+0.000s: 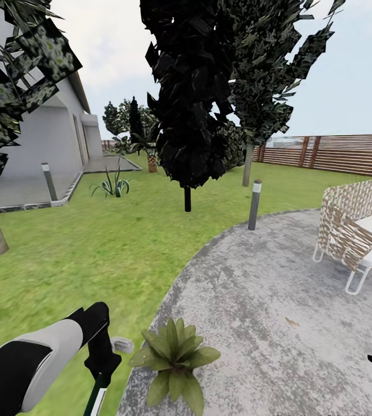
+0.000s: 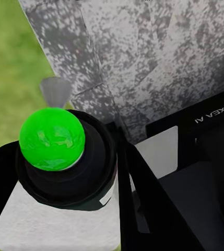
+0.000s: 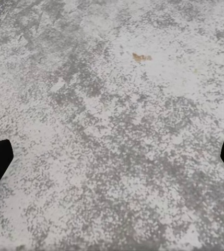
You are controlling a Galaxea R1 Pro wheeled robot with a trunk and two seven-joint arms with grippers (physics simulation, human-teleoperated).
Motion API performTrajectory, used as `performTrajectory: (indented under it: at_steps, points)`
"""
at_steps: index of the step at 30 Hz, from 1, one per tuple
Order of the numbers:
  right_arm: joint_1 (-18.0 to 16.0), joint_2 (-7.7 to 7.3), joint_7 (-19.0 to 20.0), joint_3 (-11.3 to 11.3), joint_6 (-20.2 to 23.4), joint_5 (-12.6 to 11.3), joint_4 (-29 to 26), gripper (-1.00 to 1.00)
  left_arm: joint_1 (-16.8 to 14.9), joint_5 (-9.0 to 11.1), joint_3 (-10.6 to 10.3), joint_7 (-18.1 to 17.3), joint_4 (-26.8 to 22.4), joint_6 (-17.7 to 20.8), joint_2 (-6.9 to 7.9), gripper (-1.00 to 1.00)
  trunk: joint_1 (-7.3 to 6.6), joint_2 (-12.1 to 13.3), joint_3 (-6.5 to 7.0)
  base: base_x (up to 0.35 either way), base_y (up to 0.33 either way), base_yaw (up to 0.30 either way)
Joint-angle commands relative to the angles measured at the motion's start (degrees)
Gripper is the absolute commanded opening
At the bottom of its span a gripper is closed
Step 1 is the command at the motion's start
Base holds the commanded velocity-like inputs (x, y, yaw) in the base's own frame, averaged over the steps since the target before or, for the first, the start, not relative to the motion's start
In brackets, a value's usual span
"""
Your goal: Pick up the pesticide atomizer in the garden and spray insectifuge to fully cover both potted plants in the garden.
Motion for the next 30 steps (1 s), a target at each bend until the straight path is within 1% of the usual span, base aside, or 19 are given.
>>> performTrajectory:
  at_steps: [1,9,12,14,16,27,30]
  points:
    - [-0.07,0.0,0.58,-0.07,0.22,0.52,-0.05,1.0,0.0,-0.04,-0.46,-0.58,-0.14,0.24,-0.01,-1.0,-0.01,-0.03,-0.06,0.0,0.0,-0.158]
    - [-0.07,0.0,0.58,-0.07,0.22,0.52,-0.05,1.0,0.0,-0.04,-0.32,-0.59,-0.28,0.24,0.0,-1.0,-0.01,-0.03,-0.06,0.0,0.0,-0.22]
    - [-0.08,0.0,0.58,-0.07,0.22,0.52,-0.05,1.0,-0.06,-0.04,-0.27,-0.59,-0.85,0.28,0.03,-1.0,-0.01,-0.03,-0.06,0.005,0.011,-0.036]
    - [-0.07,0.0,0.58,-0.07,0.22,0.52,-0.05,1.0,-0.08,-0.04,-0.34,-0.59,-2.97,0.35,0.16,-1.0,-0.01,-0.03,-0.06,0.076,0.188,-0.008]
    - [-0.06,0.0,0.58,-0.07,0.22,0.52,-0.05,1.0,-0.08,-0.04,-0.36,-0.59,-3.43,0.37,0.12,-1.0,-0.01,-0.03,-0.06,0.068,0.195,-0.002]
    - [-0.1,0.0,0.58,-0.07,0.22,0.52,-0.05,1.0,-0.06,-0.04,-0.59,-0.59,-3.8,0.39,0.1,-1.0,-0.01,-0.03,-0.06,0.007,0.031,-0.002]
    - [-0.07,0.0,0.58,-0.08,0.22,0.52,-0.05,1.0,-0.07,-0.04,-0.7,-0.59,-3.81,0.39,0.1,-1.0,-0.01,-0.03,-0.06,0.0,0.0,-0.174]
